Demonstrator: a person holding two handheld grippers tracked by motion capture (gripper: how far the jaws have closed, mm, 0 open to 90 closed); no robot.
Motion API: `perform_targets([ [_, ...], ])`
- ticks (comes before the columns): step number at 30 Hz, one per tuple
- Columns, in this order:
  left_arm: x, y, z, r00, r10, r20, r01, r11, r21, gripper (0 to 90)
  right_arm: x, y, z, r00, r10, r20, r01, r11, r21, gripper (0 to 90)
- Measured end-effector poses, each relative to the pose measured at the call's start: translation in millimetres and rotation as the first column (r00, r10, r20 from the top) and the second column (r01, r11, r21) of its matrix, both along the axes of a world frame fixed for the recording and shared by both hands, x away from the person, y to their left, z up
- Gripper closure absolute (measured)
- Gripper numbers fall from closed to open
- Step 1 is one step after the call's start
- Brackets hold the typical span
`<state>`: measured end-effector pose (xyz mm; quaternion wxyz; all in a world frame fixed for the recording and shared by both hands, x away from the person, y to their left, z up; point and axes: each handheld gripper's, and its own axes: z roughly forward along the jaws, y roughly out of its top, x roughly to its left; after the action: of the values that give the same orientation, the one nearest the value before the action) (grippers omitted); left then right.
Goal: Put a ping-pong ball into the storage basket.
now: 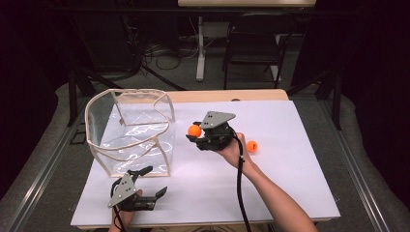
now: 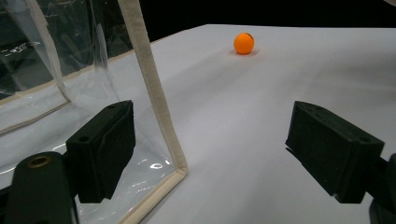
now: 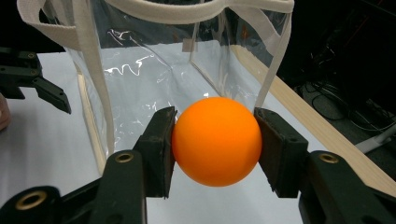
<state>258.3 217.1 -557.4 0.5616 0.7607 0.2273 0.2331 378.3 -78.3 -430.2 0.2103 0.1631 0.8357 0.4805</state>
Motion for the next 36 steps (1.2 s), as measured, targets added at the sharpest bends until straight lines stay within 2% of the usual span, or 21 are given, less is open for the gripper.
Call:
perform_targets([
  [36,-0.3,0.1,-0.2,1.0,-0.002,0.0,0.002,1.0,-0.001,15.7,15.3,14.7,19.9,1.0,0.008,0.004,-0.007,1.0,-0.017,50.9],
])
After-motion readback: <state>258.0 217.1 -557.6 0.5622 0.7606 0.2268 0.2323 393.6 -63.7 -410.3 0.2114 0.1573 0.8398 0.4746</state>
